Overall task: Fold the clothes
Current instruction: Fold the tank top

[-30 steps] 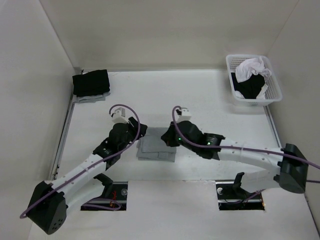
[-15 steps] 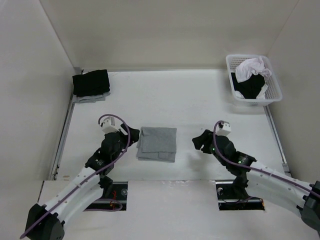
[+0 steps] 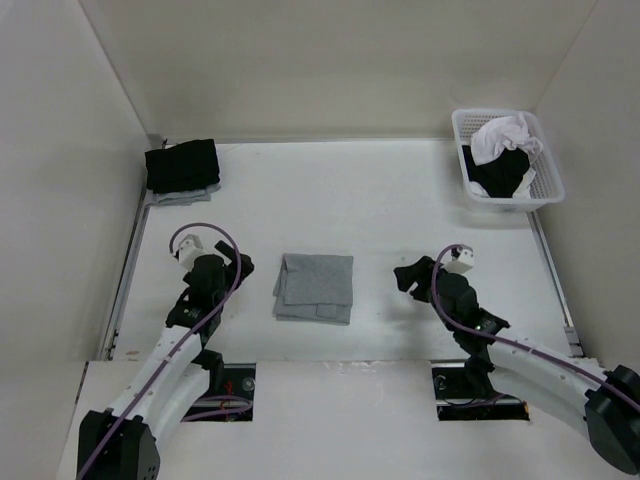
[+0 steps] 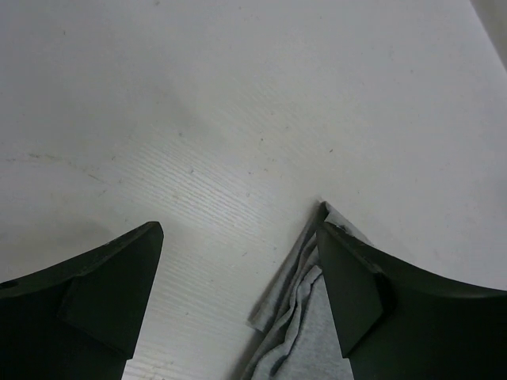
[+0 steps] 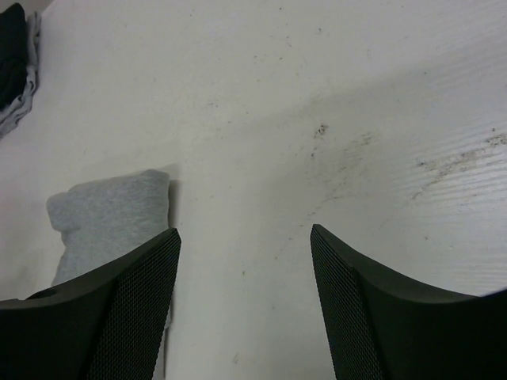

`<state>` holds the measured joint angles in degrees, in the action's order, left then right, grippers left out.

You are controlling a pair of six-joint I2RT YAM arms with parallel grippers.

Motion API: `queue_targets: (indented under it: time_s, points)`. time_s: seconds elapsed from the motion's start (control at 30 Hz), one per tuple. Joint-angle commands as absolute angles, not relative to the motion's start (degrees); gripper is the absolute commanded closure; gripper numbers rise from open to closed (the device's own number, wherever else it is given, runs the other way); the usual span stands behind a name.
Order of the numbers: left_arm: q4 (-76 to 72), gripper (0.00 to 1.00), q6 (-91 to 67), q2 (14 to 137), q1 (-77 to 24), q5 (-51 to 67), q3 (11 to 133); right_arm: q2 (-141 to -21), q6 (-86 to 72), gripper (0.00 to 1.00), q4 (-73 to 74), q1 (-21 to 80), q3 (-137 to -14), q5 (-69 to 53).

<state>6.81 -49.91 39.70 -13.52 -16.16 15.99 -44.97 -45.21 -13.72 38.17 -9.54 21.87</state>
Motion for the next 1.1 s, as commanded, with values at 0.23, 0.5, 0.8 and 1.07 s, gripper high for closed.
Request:
queue_targets:
  time_s: [0.23, 0.5, 0.8, 1.07]
  points:
    - [3.5, 0.19, -49.0, 43.5, -13.0, -13.6, 20.0, -48.0, -43.9, 0.27, -22.2, 36.9, -10.0, 20.3]
    - [2.4, 0.21, -47.5, 46.6, -14.7, -13.6, 20.8, -48.3, -43.9, 0.27, -22.4, 36.8, -10.1, 20.2]
    - [0.6, 0.19, -46.9, 46.9, -19.0, -11.3, 18.0, -48.7, -43.8, 0.27, -22.5, 36.9, -10.2, 20.1]
    - [-4.6, 0.18, -44.0, 48.3, -22.6, -4.9, 15.6, -48.6, -43.8, 0.27, -22.5, 37.0, -10.2, 20.1]
